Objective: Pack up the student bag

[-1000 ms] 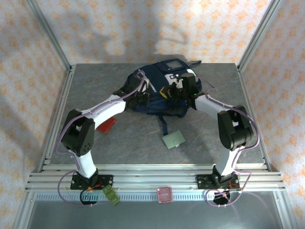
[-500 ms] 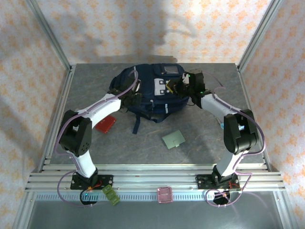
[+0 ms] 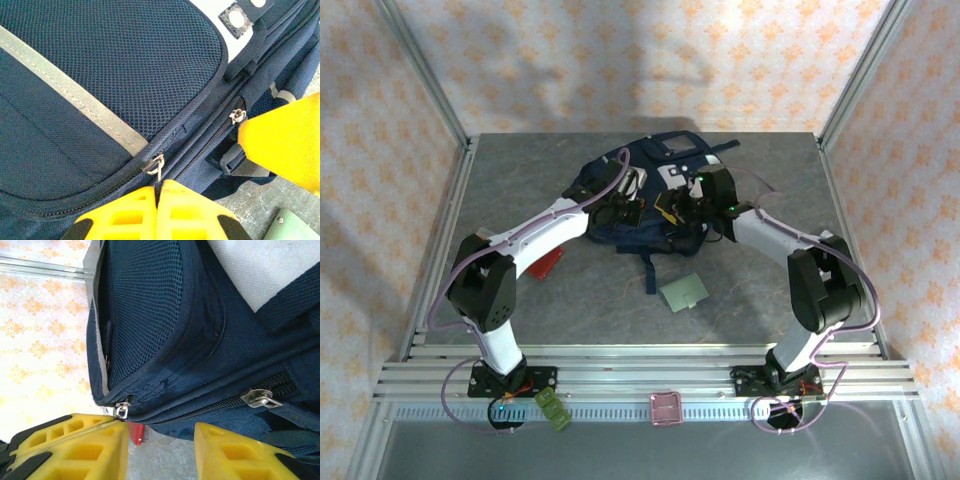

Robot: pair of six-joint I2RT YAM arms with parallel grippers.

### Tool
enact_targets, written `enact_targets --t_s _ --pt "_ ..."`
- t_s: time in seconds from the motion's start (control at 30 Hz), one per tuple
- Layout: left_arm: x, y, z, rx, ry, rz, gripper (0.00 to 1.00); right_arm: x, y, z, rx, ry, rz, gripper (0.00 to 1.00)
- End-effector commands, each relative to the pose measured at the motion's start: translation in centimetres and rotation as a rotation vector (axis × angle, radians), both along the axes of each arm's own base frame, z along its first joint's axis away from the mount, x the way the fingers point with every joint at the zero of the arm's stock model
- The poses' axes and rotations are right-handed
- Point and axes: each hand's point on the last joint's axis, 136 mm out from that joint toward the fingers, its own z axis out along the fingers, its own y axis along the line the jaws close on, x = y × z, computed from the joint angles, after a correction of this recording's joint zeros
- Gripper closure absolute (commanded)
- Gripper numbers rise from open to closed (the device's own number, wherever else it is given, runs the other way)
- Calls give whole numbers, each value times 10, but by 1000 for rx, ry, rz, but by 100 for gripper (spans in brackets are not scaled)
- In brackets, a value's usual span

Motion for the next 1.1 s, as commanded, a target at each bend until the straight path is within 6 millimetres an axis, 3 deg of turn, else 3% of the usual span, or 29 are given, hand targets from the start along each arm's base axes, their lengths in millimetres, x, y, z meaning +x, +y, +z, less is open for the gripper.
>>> enact_targets --t_s 0.0,0.13,0.3,0.4,0.53,0.87,0.97,1.07 --pt "4 22 -11 100 -3 76 100 10 0 -19 -38 13 -41 63" --pt "0 62 -26 237 -10 179 100 23 -9 -48 -51 65 -108 64" --pt "4 109 -27 245 -23 314 100 42 -25 -65 -98 71 -189 64" --pt "7 126 -28 268 -26 357 100 55 -35 -80 -127 91 -225 66" --pt "11 139 -31 327 -40 392 100 64 -44 -98 -144 129 -259 66" --pt "40 179 -30 387 -115 542 100 64 -49 -104 -155 133 -264 67" --pt "44 176 -44 390 -79 529 100 65 -48 -101 -151 125 -259 67" --pt "41 157 -68 342 -13 465 100 69 -44 -86 -136 97 -234 66"
